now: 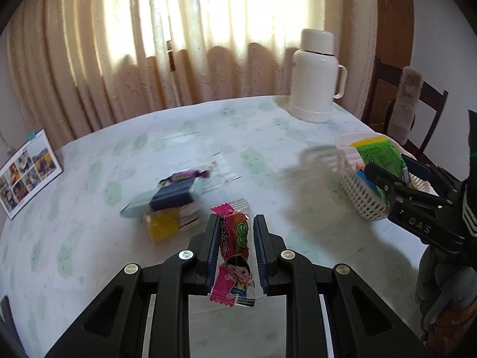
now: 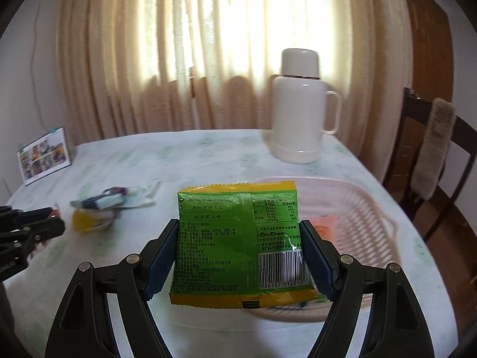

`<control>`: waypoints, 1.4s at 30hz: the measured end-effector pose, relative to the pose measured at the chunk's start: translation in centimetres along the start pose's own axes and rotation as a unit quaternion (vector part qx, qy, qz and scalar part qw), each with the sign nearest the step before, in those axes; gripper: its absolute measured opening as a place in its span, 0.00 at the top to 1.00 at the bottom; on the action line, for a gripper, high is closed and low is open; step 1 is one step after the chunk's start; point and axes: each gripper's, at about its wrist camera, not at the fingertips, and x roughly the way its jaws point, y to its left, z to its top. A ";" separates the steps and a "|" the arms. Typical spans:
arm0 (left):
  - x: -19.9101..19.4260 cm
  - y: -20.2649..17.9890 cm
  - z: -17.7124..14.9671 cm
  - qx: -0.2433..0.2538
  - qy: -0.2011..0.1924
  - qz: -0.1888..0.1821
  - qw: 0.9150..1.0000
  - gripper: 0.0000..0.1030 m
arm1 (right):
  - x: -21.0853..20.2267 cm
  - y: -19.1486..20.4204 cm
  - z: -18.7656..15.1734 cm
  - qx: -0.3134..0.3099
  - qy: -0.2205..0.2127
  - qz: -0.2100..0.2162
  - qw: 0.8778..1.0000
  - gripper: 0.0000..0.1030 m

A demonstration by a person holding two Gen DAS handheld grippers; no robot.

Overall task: Organize snacks
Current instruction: 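Carry the green chip bag and candy stick into the pink basket and release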

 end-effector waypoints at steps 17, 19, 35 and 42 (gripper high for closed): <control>1.1 -5.6 2.5 0.046 -0.004 -0.020 0.999 0.81 | 1.9 -5.4 0.0 0.040 -0.005 -0.058 0.997 0.18; 1.3 -6.2 2.8 0.051 -0.004 -0.022 0.998 0.81 | 2.0 -5.7 -0.1 0.046 -0.004 -0.056 0.997 0.18; 2.9 -10.3 5.2 0.067 -0.006 -0.040 0.997 0.80 | 1.1 -7.4 -0.2 0.086 -0.025 -0.039 0.995 0.18; 3.8 -11.7 6.0 0.069 -0.001 -0.048 0.996 0.80 | 0.8 -7.9 -0.2 0.099 -0.032 -0.038 0.994 0.18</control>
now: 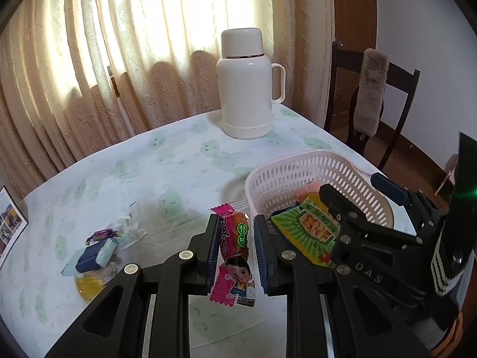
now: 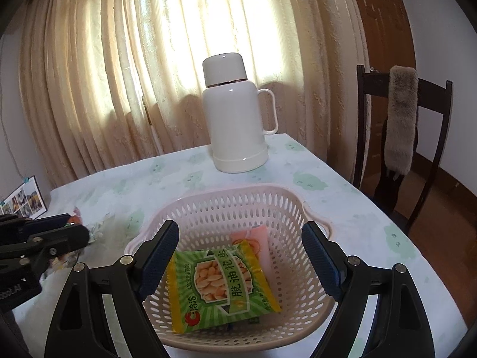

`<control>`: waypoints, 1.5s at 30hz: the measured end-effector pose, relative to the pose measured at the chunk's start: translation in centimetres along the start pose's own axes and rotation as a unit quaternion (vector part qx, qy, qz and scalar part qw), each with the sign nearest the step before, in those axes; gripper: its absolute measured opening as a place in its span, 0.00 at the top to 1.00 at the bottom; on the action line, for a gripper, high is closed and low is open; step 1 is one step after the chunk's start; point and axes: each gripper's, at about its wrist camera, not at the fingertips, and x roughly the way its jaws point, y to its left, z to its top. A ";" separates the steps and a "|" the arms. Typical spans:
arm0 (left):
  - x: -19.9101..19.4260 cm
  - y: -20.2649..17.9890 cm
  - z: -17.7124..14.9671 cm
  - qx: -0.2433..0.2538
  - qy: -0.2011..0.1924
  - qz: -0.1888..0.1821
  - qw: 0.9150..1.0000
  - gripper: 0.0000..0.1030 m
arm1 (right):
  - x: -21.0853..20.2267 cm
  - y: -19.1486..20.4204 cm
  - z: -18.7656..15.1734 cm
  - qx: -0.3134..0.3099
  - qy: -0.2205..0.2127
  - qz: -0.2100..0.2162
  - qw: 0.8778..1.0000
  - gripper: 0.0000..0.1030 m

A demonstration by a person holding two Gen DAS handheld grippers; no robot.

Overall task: Organize snacks
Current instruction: 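Carry the green chip bag and candy stick into the pink basket and release, then withdraw both tools from the basket toward the remaining snacks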

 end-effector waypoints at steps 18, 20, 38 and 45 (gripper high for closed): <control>2.3 -2.2 2.0 -0.010 0.009 -0.056 0.998 0.80 | -1.1 -2.9 0.1 0.055 -0.026 -0.057 0.997 0.18; 2.5 -2.4 2.1 -0.012 0.010 -0.066 0.998 0.79 | -1.3 -3.2 0.2 0.060 -0.029 -0.064 0.996 0.18; 3.5 -1.4 1.9 -0.047 0.026 -0.073 0.996 0.55 | -1.4 -3.8 0.2 0.072 -0.031 -0.072 0.994 0.17; 3.6 -0.9 1.5 -0.051 0.028 -0.061 0.996 0.53 | -1.2 -3.5 0.0 0.064 -0.025 -0.074 0.995 0.17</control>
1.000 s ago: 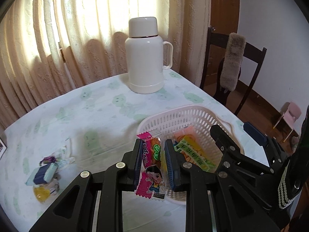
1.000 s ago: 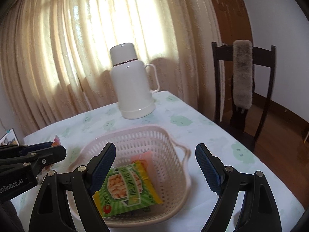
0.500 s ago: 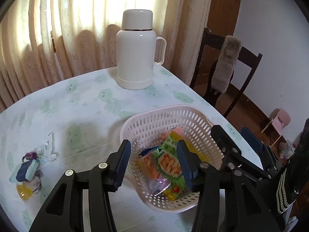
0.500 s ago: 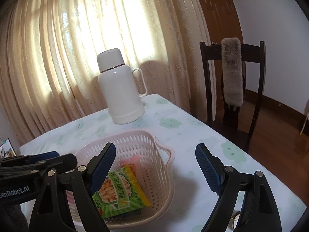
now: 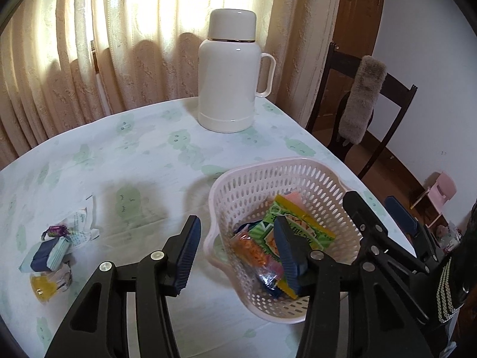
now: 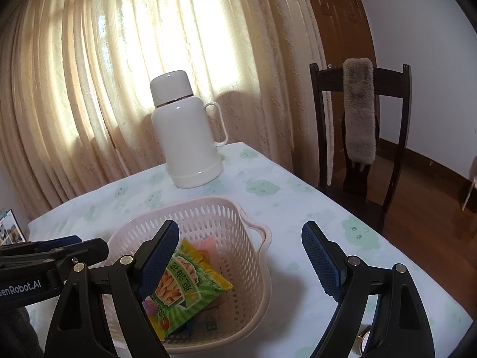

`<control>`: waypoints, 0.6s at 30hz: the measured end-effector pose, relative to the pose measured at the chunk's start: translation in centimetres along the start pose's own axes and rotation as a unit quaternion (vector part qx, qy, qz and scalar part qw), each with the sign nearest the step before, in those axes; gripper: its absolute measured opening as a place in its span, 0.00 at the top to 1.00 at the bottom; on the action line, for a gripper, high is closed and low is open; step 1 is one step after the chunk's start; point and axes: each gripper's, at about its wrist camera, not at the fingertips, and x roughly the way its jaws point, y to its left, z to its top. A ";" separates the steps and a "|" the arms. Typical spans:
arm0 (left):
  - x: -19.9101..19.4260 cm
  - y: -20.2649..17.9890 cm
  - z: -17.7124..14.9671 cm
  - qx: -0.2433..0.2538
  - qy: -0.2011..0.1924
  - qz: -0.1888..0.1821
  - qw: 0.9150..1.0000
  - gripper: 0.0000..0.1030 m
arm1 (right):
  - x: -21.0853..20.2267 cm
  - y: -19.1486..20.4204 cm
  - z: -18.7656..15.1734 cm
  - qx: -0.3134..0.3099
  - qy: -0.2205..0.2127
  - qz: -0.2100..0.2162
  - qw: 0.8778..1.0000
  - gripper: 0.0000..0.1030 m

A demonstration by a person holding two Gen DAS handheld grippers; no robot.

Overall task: Organize snacks
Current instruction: 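Withdraw both tools from the basket toward the remaining snacks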

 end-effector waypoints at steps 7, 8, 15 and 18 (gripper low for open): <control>-0.4 0.2 -0.4 0.011 -0.014 0.037 0.999 0.52 | 0.2 0.3 -0.1 -0.006 0.002 -0.001 1.000 0.17; -0.5 0.3 -0.4 0.013 -0.016 0.042 0.999 0.51 | 0.2 0.3 -0.1 -0.006 0.002 -0.001 1.000 0.17; -0.8 0.9 -0.8 0.019 -0.025 0.062 0.998 0.47 | 0.2 0.5 -0.4 -0.014 -0.001 0.004 1.000 0.17; -0.9 1.3 -0.9 0.018 -0.027 0.069 0.997 0.43 | 0.2 0.8 -0.5 -0.020 -0.001 0.007 1.000 0.17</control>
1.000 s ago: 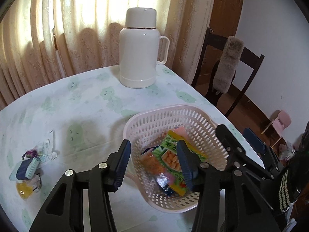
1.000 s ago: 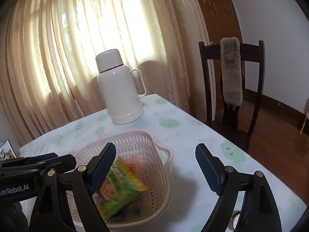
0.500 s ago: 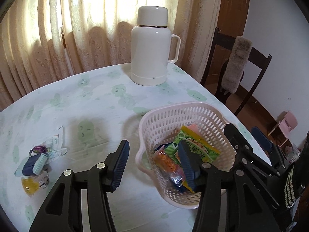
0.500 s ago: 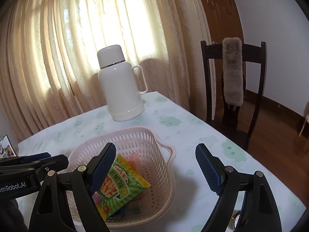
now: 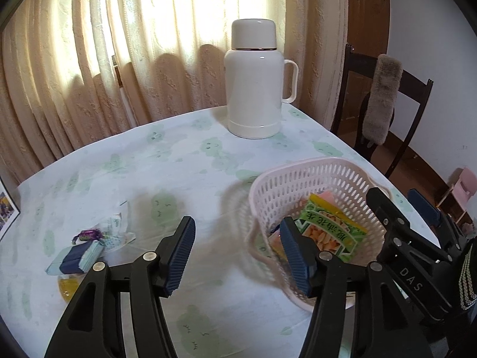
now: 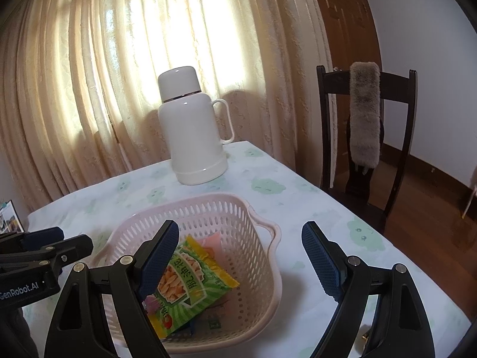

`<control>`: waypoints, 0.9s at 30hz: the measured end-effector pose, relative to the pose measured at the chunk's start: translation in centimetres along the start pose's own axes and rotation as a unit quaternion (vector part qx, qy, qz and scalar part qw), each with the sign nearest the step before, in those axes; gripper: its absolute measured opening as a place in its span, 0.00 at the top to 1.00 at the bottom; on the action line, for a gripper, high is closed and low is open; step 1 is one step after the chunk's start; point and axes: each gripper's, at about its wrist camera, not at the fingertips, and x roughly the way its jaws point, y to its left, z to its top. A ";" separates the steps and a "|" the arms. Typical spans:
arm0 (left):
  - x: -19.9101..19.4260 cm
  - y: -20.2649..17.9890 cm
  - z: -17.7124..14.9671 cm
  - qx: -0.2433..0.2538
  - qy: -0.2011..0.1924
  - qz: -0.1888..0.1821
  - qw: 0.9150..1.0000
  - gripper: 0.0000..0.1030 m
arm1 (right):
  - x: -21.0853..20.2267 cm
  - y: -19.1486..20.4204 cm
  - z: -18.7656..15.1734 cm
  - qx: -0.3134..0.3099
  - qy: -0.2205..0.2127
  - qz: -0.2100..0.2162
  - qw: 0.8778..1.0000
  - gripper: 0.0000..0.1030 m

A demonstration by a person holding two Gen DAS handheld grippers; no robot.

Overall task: Organize snacks
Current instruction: 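Withdraw both tools from the basket toward the remaining snacks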

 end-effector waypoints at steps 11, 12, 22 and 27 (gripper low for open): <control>-0.6 2.1 -0.8 0.003 -0.014 0.072 0.997 0.28 | -0.6 0.5 -0.1 0.000 -0.017 0.026 1.000 0.17; -0.6 2.4 -0.8 0.002 -0.014 0.072 0.997 0.28 | -0.6 0.6 -0.2 -0.002 -0.019 0.027 0.999 0.17; -1.7 4.3 -1.5 -0.009 -0.022 0.081 0.996 0.28 | -0.8 1.2 -0.4 -0.013 -0.035 0.026 0.999 0.17; -2.1 5.4 -1.8 -0.011 -0.026 0.084 0.996 0.28 | -0.9 1.5 -0.5 -0.020 -0.045 0.012 0.999 0.17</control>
